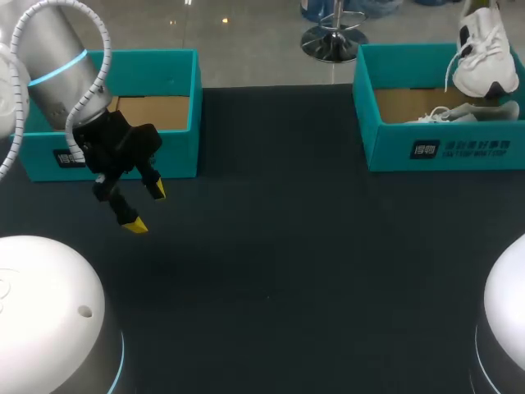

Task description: Take the shoe out of the shoebox, open the shoe tongue, remove and reinsert the insole, then place the shoe into the shoebox

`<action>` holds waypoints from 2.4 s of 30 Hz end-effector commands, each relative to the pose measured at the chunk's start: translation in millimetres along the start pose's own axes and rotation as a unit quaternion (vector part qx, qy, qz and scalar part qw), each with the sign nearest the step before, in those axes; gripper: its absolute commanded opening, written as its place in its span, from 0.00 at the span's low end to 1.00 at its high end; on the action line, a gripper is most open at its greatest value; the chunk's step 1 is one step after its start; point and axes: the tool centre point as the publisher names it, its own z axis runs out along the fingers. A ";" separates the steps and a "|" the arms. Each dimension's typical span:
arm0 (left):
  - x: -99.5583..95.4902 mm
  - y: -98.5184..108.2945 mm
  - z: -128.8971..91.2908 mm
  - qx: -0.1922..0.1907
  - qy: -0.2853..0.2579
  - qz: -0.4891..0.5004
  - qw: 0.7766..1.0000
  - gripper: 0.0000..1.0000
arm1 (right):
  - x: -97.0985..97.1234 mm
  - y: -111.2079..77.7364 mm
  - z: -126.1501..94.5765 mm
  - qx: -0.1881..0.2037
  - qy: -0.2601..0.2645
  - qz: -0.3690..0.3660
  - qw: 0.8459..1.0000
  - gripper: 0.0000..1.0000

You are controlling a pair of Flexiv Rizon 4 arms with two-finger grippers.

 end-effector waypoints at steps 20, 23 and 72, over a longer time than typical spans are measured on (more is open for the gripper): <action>0.0 0.3 0.1 -0.001 0.000 0.000 1.000 1.00 | 23.1 -31.2 -8.0 -0.010 0.172 0.335 0.926 0.00; 0.0 0.3 0.1 -0.001 0.000 0.000 1.000 1.00 | 29.4 -36.4 -10.3 -0.023 0.155 0.376 0.913 0.00; 0.0 0.3 0.1 -0.001 0.000 0.000 1.000 1.00 | 47.9 -47.7 33.5 -0.025 0.060 0.629 0.775 0.00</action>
